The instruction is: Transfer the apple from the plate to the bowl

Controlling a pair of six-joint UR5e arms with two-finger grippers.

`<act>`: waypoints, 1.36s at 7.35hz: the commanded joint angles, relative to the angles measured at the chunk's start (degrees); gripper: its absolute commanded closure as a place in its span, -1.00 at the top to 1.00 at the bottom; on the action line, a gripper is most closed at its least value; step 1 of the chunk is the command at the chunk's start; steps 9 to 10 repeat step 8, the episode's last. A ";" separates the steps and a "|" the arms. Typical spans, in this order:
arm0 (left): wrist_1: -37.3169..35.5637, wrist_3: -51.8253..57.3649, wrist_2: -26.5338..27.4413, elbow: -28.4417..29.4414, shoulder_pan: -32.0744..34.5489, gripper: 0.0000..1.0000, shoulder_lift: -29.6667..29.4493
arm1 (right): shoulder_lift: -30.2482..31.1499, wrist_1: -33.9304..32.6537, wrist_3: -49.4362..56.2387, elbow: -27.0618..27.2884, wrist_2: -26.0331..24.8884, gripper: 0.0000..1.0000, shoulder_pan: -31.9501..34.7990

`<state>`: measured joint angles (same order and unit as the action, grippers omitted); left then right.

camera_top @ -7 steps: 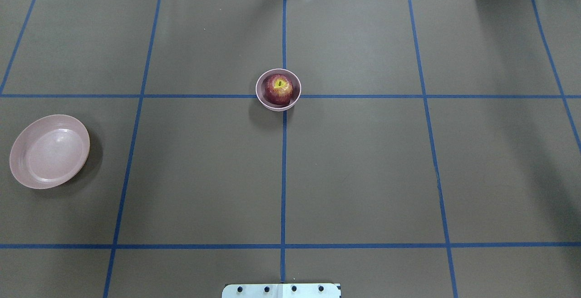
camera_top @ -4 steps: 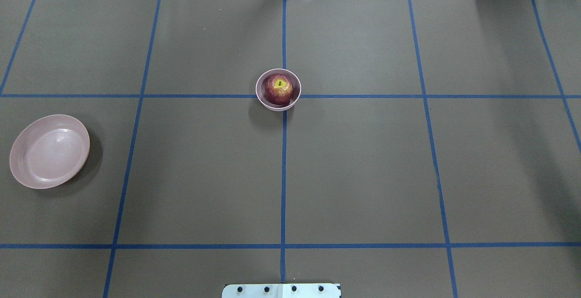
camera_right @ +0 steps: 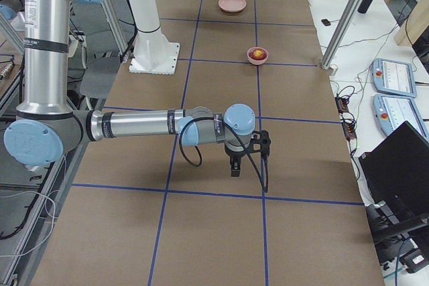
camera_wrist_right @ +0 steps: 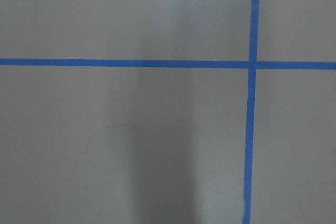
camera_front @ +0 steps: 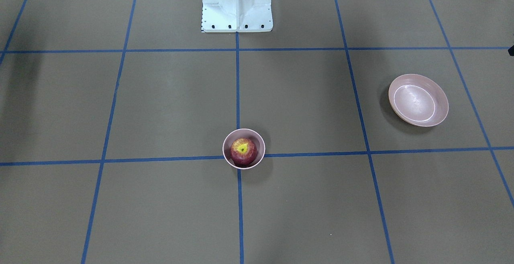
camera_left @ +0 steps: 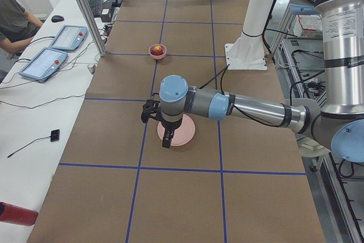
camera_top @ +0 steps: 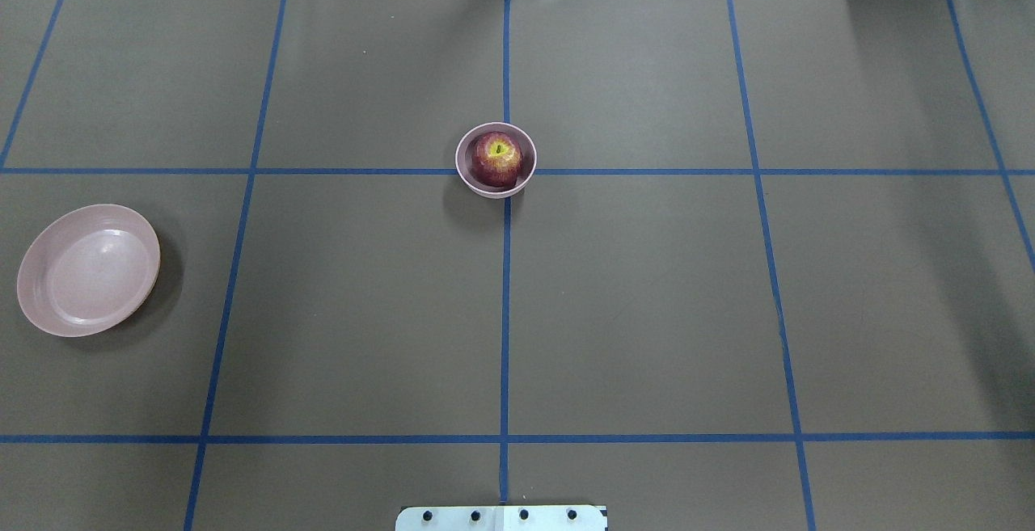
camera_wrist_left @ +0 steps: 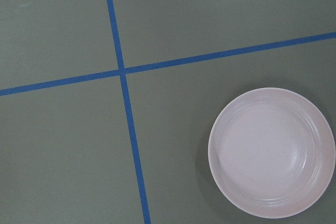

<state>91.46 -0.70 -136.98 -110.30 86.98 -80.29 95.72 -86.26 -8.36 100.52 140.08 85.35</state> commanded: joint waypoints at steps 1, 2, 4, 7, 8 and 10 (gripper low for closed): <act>-0.05 0.00 -0.30 -0.09 0.04 0.97 0.13 | 0.43 -0.04 -0.07 1.42 -4.17 1.00 0.25; 0.03 0.00 0.04 0.08 0.04 0.97 0.05 | 0.43 -0.04 -0.07 1.26 -5.16 1.00 0.17; 0.03 0.00 0.14 0.52 -0.05 0.97 0.13 | 0.35 -0.04 -0.42 1.34 -4.90 1.00 0.17; 0.03 0.00 0.05 0.35 0.03 0.97 0.05 | -0.27 0.04 -0.51 1.08 -4.64 1.00 -0.01; 0.03 0.00 0.13 0.52 -0.05 0.97 -0.04 | -0.44 0.04 -0.51 1.08 -4.81 1.00 -0.01; 0.03 0.00 0.13 0.52 -0.05 0.97 -0.04 | -0.44 0.04 -0.51 1.08 -4.81 1.00 -0.01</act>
